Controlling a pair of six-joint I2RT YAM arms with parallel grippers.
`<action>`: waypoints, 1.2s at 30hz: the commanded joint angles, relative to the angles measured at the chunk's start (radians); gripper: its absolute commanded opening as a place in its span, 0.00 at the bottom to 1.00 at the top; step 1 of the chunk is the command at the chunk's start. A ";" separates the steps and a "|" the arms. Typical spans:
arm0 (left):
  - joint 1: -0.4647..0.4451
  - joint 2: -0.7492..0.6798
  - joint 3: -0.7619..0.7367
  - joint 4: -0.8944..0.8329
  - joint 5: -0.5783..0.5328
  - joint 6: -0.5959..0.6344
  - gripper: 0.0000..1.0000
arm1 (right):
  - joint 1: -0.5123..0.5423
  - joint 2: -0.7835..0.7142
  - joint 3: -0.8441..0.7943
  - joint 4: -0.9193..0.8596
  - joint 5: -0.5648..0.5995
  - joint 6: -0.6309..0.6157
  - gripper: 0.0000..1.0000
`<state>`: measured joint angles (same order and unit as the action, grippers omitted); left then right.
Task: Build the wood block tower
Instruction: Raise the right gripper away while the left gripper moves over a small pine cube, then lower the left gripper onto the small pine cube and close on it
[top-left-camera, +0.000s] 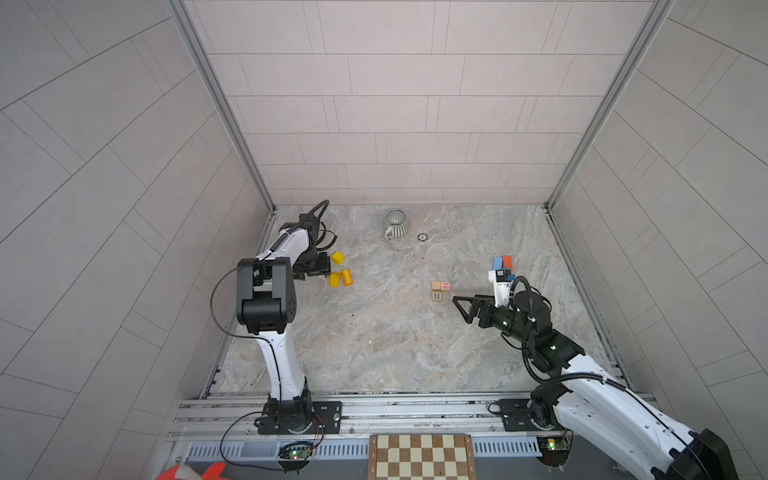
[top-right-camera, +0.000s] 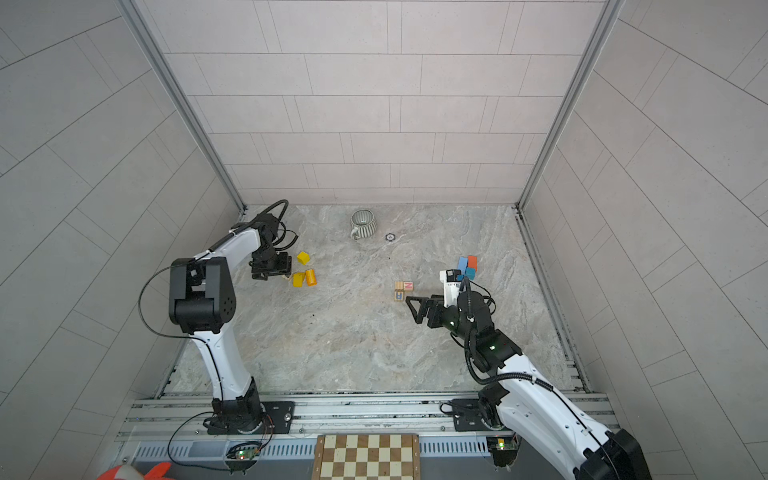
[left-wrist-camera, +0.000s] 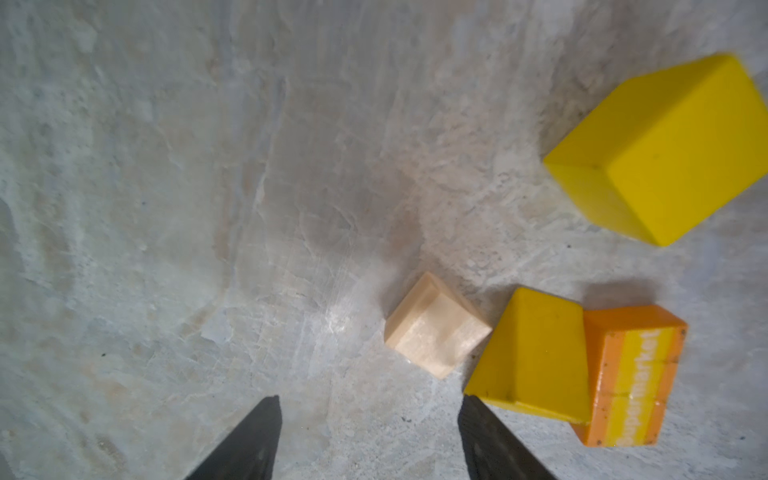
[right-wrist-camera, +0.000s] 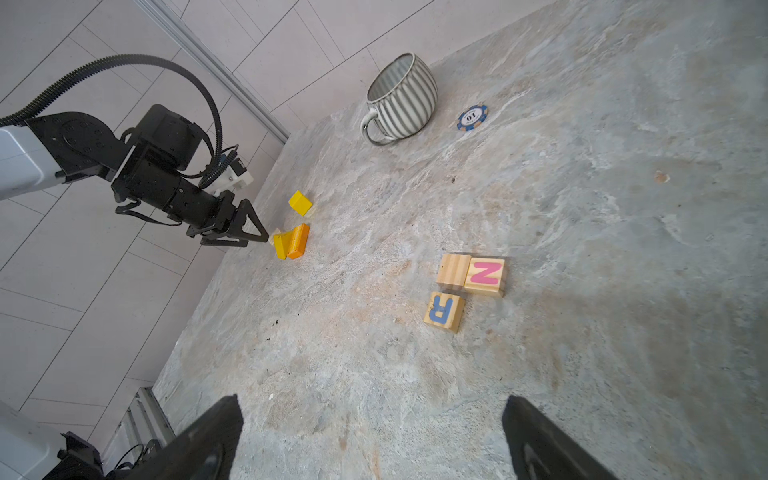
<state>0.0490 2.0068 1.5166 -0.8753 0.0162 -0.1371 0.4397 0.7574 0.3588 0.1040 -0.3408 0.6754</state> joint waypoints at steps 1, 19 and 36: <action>-0.003 0.039 0.022 -0.014 0.011 0.021 0.74 | 0.002 0.000 0.002 0.022 -0.017 0.019 1.00; -0.006 0.109 0.054 0.015 0.044 0.021 0.67 | 0.002 0.050 -0.003 0.044 -0.008 0.013 1.00; -0.007 0.150 0.077 0.049 0.075 -0.008 0.40 | 0.002 0.086 -0.004 0.051 0.010 0.021 1.00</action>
<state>0.0471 2.1231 1.5745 -0.8433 0.0853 -0.1398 0.4397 0.8421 0.3588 0.1314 -0.3473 0.6853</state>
